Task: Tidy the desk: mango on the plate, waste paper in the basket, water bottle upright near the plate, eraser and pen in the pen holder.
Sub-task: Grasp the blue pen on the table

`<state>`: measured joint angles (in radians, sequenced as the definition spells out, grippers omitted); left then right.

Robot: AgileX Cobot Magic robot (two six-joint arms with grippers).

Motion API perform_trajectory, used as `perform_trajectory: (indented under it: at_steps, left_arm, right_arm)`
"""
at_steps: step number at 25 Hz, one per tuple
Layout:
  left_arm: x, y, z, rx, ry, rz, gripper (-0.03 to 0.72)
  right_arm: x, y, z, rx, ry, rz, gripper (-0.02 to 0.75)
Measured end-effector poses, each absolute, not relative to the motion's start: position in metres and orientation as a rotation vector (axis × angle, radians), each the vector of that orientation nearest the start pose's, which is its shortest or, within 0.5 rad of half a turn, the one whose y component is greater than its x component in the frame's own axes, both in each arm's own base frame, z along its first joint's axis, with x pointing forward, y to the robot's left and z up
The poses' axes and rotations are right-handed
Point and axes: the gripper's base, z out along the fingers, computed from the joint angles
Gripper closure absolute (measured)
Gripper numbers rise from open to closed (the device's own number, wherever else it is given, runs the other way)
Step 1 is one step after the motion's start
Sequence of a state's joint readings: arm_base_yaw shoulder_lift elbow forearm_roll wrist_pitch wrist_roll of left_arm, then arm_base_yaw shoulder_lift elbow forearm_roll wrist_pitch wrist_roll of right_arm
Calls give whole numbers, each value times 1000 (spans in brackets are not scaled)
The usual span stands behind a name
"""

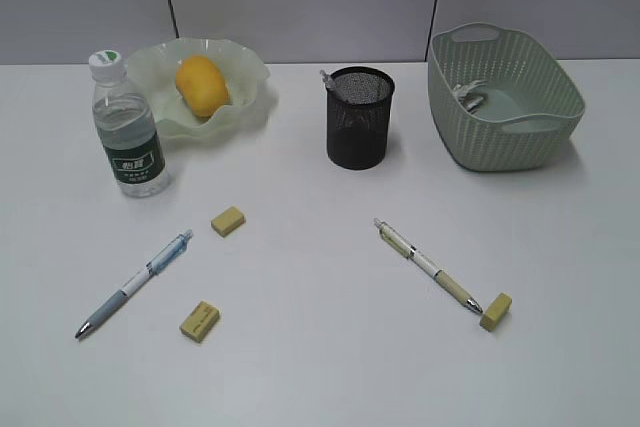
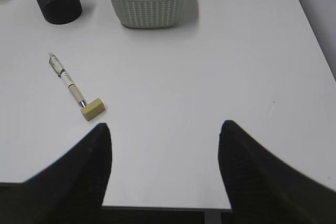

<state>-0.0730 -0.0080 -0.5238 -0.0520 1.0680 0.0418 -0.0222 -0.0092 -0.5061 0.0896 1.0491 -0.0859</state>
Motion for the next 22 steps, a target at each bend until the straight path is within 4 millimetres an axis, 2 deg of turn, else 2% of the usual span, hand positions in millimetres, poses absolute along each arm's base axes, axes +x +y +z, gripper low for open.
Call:
perform_trajectory:
  at_steps: [7,9,11,14,15,16,22]
  left_arm:
    - [-10,-3,283,119,2016,-82,487]
    - [-10,-3,283,119,2016,-82,461]
    - [-10,-3,283,119,2016,-82,365]
    - [-10,-3,283,119,2016,-82,125]
    - [-10,-3,283,119,2016,-82,76]
    - [-10,-3,283,119,2016,-82,59]
    - [-10,-4,283,119,2016,-83,118]
  right_arm:
    - [-7,7,280,-59,2013,33,239]
    - [-7,7,280,-59,2013,33,239]
    - [-7,7,280,-59,2013,33,239]
    - [-7,7,280,-59,2013,33,239]
    - [-7,7,280,-59,2013,33,239]
    - [-6,7,280,-59,2013,33,239]
    - [-6,7,280,-58,2011,33,239]
